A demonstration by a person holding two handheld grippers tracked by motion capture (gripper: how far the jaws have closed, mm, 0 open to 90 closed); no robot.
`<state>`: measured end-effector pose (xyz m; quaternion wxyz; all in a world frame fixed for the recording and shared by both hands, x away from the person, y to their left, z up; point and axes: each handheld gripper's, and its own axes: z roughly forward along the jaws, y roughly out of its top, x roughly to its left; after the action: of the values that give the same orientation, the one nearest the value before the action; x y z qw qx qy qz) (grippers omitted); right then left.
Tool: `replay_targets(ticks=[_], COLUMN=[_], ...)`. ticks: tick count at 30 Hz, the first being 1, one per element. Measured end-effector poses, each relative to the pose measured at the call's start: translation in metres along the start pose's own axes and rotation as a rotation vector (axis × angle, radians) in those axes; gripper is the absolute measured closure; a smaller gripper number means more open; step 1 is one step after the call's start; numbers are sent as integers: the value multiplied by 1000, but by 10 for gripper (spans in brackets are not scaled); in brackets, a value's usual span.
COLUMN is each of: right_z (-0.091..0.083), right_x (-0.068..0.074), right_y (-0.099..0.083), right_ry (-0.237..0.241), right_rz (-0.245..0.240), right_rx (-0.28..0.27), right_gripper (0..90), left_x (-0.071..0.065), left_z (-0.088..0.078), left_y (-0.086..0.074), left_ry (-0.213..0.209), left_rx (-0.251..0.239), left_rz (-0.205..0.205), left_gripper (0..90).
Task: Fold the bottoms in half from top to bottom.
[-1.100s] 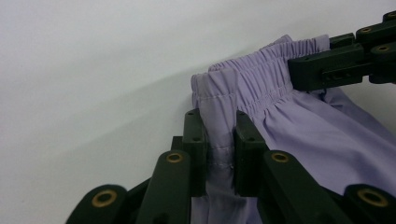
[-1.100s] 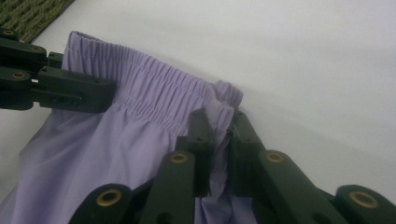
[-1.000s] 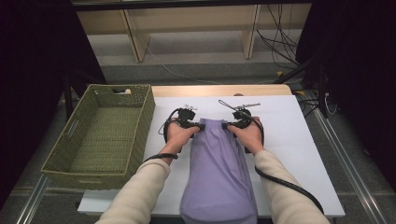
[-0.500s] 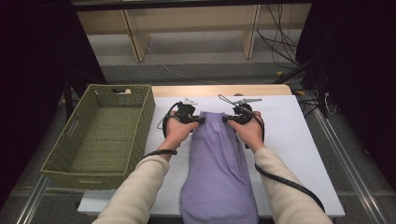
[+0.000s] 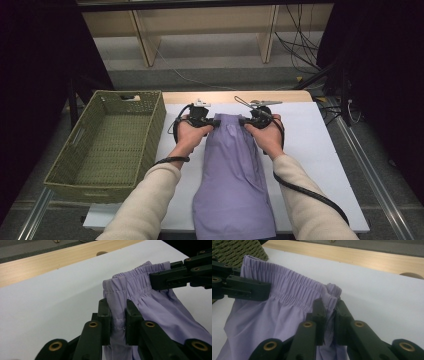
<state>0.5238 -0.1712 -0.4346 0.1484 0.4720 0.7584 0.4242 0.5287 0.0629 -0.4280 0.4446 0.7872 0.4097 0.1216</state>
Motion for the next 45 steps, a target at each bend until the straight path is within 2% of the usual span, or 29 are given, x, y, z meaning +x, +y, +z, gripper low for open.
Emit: replay_targets(ticks=[7, 13, 18, 26, 35, 39, 45], right_z=[-5, -10, -10, -14, -17, -18, -19], right_x=[1, 3, 3, 4, 3, 3, 4], right_y=[8, 14, 15, 23, 27, 29, 33], right_ry=[-15, -23, -33, -49, -54, -59, -68], right_rz=[-11, -14, -20, -29, -31, -45, -54], right_rx=[-33, -62, -75, -89, -98, -106, -115], right_gripper=[819, 818, 817, 816, 816, 817, 816], left_x=[-1, -1, -3, -4, -4, -4, -4], left_z=[-4, -6, -8, -11, -12, -13, -16], left_y=[9, 13, 17, 25, 29, 30, 35], left_ry=[-1, 27, 31, 28, 23, 18, 18], left_rx=[-21, -54, -62, -87, -92, -108, -123], left_rz=[20, 25, 55, 69, 69, 64, 84], left_gripper=[776, 775, 775, 775, 775, 775, 776])
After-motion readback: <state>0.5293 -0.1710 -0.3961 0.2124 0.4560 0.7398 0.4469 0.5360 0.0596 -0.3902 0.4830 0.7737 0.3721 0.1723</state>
